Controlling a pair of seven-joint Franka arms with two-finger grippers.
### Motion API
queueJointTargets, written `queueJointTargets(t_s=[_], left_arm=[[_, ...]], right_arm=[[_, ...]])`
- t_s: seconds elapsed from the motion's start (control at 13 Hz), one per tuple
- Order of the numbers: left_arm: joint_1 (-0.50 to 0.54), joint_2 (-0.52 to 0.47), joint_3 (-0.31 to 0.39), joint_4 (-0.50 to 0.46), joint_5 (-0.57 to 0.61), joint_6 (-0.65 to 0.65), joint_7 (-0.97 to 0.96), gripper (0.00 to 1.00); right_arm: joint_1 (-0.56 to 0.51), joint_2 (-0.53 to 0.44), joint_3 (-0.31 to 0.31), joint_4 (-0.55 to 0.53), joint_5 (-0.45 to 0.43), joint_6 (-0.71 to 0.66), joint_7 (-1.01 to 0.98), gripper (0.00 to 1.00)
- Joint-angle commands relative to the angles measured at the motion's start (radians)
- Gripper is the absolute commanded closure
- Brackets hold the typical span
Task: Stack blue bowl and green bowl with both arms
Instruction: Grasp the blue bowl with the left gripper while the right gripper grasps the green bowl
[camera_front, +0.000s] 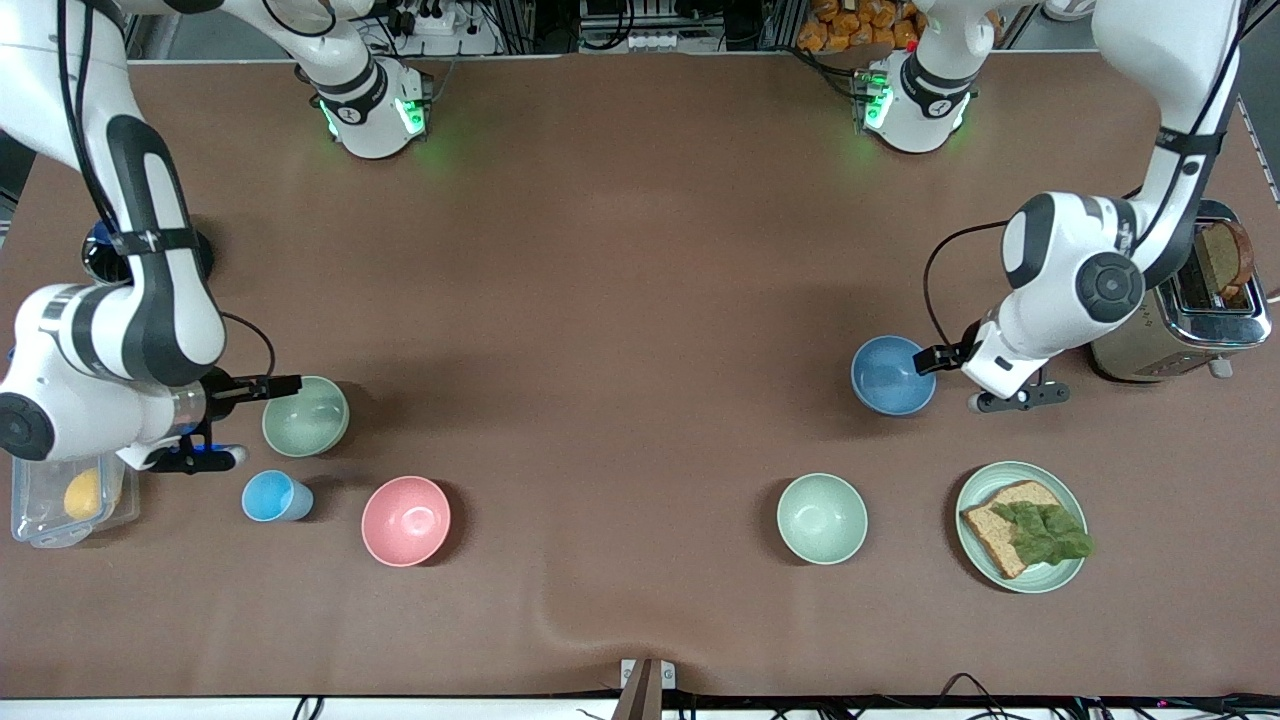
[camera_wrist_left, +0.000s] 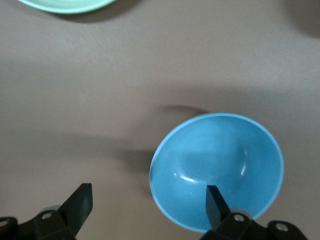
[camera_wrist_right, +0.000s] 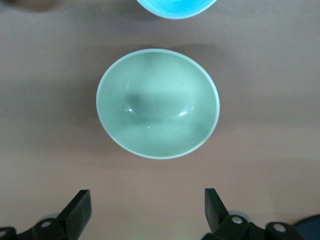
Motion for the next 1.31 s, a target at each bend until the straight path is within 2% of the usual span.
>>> queueJointTargets(t_s=[0.0,0.15,0.23,0.31,0.46,0.85,0.92,1.0,1.08,1.23], left_arm=[[0.009,0.042,-0.007,-0.001,0.002,0.038,-0.002,0.0],[0.015,0.056,-0.007,-0.005,0.001,0.048,-0.003,0.0],[0.015,0.064,-0.007,-0.005,0.001,0.054,-0.003,0.03],[0.016,0.073,-0.007,-0.007,0.001,0.064,-0.003,0.08],[0.016,0.084,-0.005,-0.005,0.001,0.069,-0.003,0.23],[0.018,0.093,-0.007,-0.005,0.001,0.077,-0.005,0.88],[0.018,0.094,-0.007,-0.005,0.001,0.077,-0.009,1.0],[0.016,0.094,-0.007,-0.004,0.001,0.077,-0.014,1.0],[0.01,0.097,-0.005,0.004,0.002,0.077,-0.012,1.0],[0.01,0.094,-0.007,0.009,0.002,0.077,-0.014,1.0]], right_arm=[[0.011,0.031,0.002,0.026,0.0,0.049,-0.018,0.0],[-0.025,0.07,0.002,0.027,0.0,0.081,-0.082,0.0],[-0.038,0.082,0.002,0.025,0.002,0.115,-0.125,0.0],[-0.046,0.099,0.002,0.025,0.0,0.137,-0.138,0.0],[-0.056,0.117,0.002,0.019,0.002,0.146,-0.138,0.0],[-0.078,0.173,0.004,0.018,0.012,0.18,-0.14,0.0],[-0.078,0.173,0.004,0.018,0.012,0.184,-0.161,0.41],[-0.079,0.173,0.004,0.016,0.015,0.186,-0.181,0.9],[-0.089,0.173,0.006,0.012,0.018,0.186,-0.183,1.0],[-0.089,0.173,0.004,0.01,0.02,0.186,-0.196,1.0]])
